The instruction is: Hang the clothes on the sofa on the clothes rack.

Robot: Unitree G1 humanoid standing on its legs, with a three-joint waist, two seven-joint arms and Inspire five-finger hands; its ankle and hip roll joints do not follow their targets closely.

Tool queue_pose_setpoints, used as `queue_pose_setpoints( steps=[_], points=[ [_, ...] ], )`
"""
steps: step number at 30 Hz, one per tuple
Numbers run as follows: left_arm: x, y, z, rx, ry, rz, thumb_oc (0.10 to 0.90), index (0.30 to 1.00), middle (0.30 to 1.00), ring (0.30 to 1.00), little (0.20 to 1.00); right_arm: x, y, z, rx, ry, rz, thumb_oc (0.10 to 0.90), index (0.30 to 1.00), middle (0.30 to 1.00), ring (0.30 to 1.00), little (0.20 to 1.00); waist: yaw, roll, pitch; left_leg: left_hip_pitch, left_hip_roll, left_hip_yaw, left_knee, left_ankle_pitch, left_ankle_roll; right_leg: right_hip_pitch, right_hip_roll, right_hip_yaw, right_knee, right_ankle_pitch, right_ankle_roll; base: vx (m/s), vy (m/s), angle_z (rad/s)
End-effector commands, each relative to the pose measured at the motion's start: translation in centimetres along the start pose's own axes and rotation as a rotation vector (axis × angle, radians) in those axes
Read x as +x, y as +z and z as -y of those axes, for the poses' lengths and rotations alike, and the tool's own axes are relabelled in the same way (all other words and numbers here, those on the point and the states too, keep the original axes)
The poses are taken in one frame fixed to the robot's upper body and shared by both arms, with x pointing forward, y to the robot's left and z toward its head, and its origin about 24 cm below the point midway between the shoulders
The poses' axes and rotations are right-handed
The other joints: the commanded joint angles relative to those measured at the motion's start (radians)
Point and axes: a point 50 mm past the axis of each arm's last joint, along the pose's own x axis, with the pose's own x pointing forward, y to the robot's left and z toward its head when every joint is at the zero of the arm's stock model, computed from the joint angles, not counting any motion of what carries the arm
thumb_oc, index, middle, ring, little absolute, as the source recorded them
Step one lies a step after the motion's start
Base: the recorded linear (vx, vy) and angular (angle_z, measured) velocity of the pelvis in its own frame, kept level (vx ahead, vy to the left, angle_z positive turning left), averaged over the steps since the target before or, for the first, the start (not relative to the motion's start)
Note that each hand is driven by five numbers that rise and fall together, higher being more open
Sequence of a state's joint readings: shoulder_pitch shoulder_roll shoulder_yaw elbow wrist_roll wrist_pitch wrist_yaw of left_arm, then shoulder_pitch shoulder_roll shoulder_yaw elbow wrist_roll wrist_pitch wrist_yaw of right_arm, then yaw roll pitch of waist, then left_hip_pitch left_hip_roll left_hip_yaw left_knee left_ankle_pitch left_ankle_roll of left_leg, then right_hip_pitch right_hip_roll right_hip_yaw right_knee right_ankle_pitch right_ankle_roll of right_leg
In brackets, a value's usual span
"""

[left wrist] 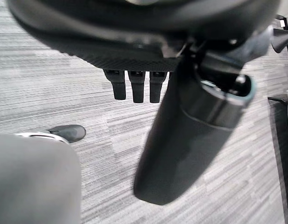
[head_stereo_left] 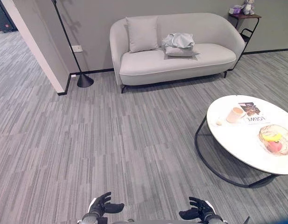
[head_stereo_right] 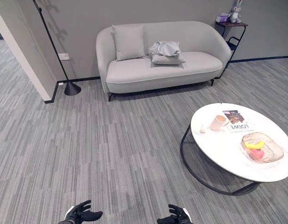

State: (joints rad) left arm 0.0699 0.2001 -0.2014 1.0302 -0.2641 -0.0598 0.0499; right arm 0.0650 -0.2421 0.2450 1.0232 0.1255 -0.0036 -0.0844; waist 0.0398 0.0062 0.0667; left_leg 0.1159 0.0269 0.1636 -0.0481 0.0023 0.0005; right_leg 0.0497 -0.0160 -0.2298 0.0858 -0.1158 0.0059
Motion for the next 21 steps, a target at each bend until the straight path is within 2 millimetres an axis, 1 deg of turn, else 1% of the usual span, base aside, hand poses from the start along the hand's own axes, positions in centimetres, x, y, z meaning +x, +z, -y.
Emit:
queue_pose_setpoints(
  steps=[1,2,3,7,11,14,21],
  points=[
    [0.67,3.72,-0.37,0.043,0.001,0.13,0.8,0.9,0.9,0.9,0.9,0.24,1.86,0.33,-0.036,-0.003,0.081,0.8,0.9,0.9,0.9,0.9,-0.013,-0.059,0.008,0.035,0.01,0.013,-0.039,-0.05,-0.049,0.1,-0.094,-0.01,-0.173,0.108,0.105,0.0,0.0,0.0],
    [0.67,3.8,-0.47,0.05,0.007,0.136,0.8,0.9,0.9,0.9,0.9,0.23,1.82,0.41,-0.032,-0.007,0.079,0.8,0.9,0.9,0.9,0.9,-0.014,-0.058,0.008,0.035,0.01,0.013,-0.039,-0.05,-0.049,0.1,-0.094,-0.009,-0.173,0.108,0.105,0.01,-0.009,-0.04],
    [0.68,3.62,-0.71,0.053,0.027,0.125,0.8,0.9,0.9,0.9,0.9,0.18,1.3,0.54,-0.022,-0.016,0.062,0.8,0.9,0.9,0.9,0.9,-0.017,-0.058,0.009,0.04,0.008,0.011,-0.039,-0.051,-0.049,0.104,-0.094,-0.007,-0.173,0.109,0.104,0.02,-0.012,-0.05],
    [0.71,2.94,-0.42,0.09,0.01,0.093,0.8,0.9,0.9,0.9,0.9,0.24,1.43,0.77,-0.029,-0.017,0.062,0.8,0.9,0.9,0.9,0.9,-0.024,-0.058,0.009,0.043,0.009,0.016,-0.039,-0.053,-0.049,0.104,-0.092,-0.001,-0.173,0.109,0.103,0.01,-0.01,-0.04],
    [0.71,3.01,-0.1,0.102,-0.001,0.099,0.8,0.9,0.9,0.9,0.9,0.3,1.61,0.72,-0.042,-0.011,0.063,0.8,0.9,0.9,0.9,0.9,-0.028,-0.059,0.01,0.044,0.011,0.016,-0.039,-0.051,-0.05,0.104,-0.088,0.0,-0.173,0.106,0.099,0.0,-0.027,-0.09],
    [0.71,3.04,0.02,0.124,-0.011,0.099,0.8,0.9,0.9,0.9,0.9,0.35,1.31,0.72,-0.055,-0.008,0.045,0.8,0.9,0.9,0.9,0.9,-0.031,-0.059,0.01,0.043,0.013,0.011,-0.039,-0.05,-0.051,0.107,-0.085,0.001,-0.173,0.104,0.096,0.0,0.0,0.0],
    [0.77,2.85,-0.12,0.147,-0.007,0.084,0.8,0.9,0.9,0.9,0.9,0.38,1.05,0.79,-0.055,-0.008,0.031,0.8,0.9,0.9,0.9,0.9,-0.031,-0.057,0.009,0.044,0.015,0.004,-0.039,-0.047,-0.056,0.113,-0.081,-0.006,-0.173,0.097,0.092,0.01,-0.012,0.03]
  ],
)
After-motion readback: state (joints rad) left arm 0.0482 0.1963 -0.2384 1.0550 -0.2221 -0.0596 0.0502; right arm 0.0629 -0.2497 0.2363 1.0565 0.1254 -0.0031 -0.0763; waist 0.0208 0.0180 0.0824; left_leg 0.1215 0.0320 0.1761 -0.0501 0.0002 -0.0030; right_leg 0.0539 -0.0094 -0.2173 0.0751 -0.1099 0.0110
